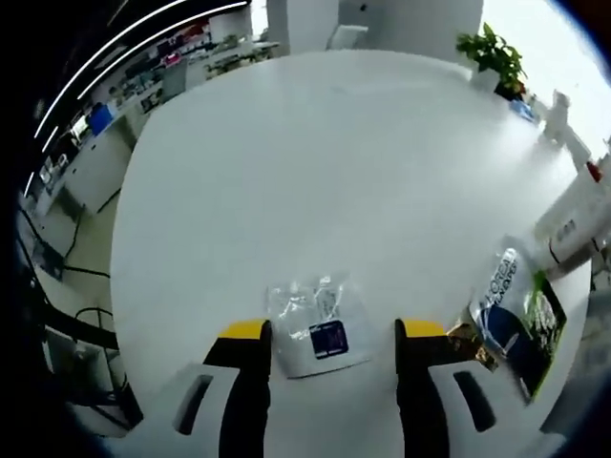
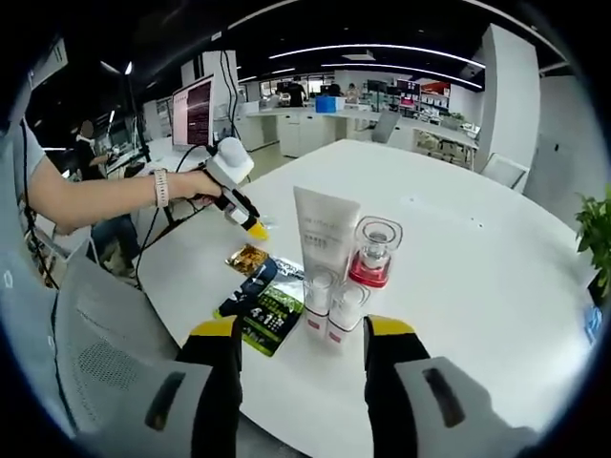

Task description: Arrange the skincare products in the storage area until every visible bottle or jar stands upright without overlapping.

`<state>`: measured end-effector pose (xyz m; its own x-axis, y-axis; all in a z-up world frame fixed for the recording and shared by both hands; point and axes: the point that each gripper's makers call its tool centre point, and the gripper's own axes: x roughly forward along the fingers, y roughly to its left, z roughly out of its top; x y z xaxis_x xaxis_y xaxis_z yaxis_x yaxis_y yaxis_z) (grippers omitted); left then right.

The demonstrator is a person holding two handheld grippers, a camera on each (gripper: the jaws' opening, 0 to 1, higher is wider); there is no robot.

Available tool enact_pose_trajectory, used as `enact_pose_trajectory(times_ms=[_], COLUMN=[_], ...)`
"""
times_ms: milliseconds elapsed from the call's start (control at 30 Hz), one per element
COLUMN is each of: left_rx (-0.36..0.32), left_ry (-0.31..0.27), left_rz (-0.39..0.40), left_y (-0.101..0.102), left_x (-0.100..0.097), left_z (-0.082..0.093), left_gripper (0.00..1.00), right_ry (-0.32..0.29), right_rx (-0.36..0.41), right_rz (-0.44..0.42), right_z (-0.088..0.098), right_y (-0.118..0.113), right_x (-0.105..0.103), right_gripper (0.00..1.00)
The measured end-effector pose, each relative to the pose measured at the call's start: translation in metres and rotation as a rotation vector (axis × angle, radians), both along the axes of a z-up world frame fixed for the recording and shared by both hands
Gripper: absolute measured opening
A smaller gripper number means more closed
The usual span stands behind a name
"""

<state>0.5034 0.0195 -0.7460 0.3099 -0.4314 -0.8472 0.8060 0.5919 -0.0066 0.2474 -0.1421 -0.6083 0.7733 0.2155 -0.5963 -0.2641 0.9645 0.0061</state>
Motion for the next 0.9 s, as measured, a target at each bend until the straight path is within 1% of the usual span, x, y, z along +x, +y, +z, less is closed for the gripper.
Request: enact_pose_trajectory(times_ms=[167, 233, 467, 533, 600, 767, 800, 900], left_rx=[0.004, 0.009, 0.022, 0.023, 0.027, 0.026, 0.026, 0.019], left_ry=[0.004, 0.009, 0.019, 0.020, 0.023, 0.033, 0.031, 0.030], left_rz=[0.012, 0.028, -0.016, -0.030, -0.046, -0.061, -0.075, -0.077], left_y=[0.0032, 0.0045, 0.0044, 0.0042, 0.0047, 0.0073, 0.0077, 0.0095], left_x=[0.0002, 0.0011, -0.0025, 0.0023, 0.0014, -0.0005, -0.0019, -0.0032], left_z=[0.0018, 0.0025, 0.0035, 0.0021, 0.0021, 0.0021, 0.0026, 0.0050], left_gripper=[0.41, 0.39, 0.38, 0.38, 0.38, 0.38, 0.38, 0.38], right_ry=[0.003, 0.004, 0.000, 0.000, 0.002, 0.003, 0.004, 0.001], right_rx=[0.000, 0.000, 0.002, 0.004, 0.001, -0.001, -0.001, -0.002], right_rz=[-0.010, -0.010, -0.005, -0.003, -0.001, -0.001, 0.001, 0.003], right_z=[-0.0009, -0.0015, -0.0012, -0.0012, -0.0014, -0.0015, -0.0013, -0.0001], right_y=[-0.0023, -0.0020, 0.0010, 0.0014, 0.0016, 0.0024, 0.0032, 0.0044], right_x=[-0.0032, -0.0035, -0.0016, -0.0015, -0.0018, -0.0017, -0.0017, -0.0010], right_gripper=[0.51, 0.51, 0.52, 0.52, 0.52, 0.53, 0.54, 0.54])
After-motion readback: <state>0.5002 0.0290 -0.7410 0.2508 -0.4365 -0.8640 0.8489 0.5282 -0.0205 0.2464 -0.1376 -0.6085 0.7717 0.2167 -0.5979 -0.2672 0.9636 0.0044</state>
